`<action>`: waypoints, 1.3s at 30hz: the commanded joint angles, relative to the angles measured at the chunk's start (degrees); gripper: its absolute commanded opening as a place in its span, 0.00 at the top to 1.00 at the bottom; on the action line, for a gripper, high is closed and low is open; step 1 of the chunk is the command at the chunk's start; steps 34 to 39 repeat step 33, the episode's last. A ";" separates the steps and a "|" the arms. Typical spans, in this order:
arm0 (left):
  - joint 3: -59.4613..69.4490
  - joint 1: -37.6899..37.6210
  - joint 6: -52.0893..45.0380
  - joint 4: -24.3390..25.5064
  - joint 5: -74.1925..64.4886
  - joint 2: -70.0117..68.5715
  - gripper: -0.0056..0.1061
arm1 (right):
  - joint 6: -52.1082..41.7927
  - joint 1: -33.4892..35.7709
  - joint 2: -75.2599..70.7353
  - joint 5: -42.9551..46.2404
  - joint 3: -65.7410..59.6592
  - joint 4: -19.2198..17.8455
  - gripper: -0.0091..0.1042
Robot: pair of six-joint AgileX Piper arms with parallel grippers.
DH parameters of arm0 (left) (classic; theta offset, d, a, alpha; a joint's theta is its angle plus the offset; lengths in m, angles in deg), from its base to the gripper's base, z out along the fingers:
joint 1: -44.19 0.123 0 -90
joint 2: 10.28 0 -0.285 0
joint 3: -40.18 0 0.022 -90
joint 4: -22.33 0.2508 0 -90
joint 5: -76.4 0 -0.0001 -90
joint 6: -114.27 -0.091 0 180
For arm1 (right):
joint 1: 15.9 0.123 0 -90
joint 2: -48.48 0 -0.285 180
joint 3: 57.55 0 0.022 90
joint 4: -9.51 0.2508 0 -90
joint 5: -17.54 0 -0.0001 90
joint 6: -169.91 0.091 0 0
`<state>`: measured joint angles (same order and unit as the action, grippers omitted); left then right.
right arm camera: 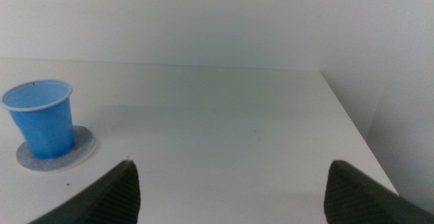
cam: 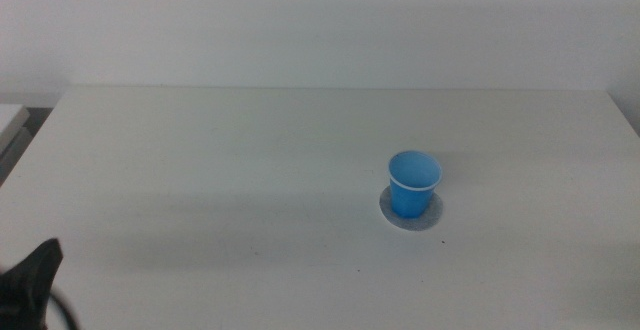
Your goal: Place an empty cup on a cup mat.
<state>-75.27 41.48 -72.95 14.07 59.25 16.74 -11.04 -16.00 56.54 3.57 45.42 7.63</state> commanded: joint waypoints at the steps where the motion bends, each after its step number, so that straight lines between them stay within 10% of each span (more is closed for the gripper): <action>1: 3.55 0.46 -0.50 -0.79 4.55 -5.09 0.11 | -0.23 0.07 -0.28 0.28 -0.19 -0.34 0.10; 39: 12.67 1.00 -0.50 2.25 12.01 -19.23 0.11 | -0.23 0.07 -0.28 0.28 -0.19 -0.34 0.10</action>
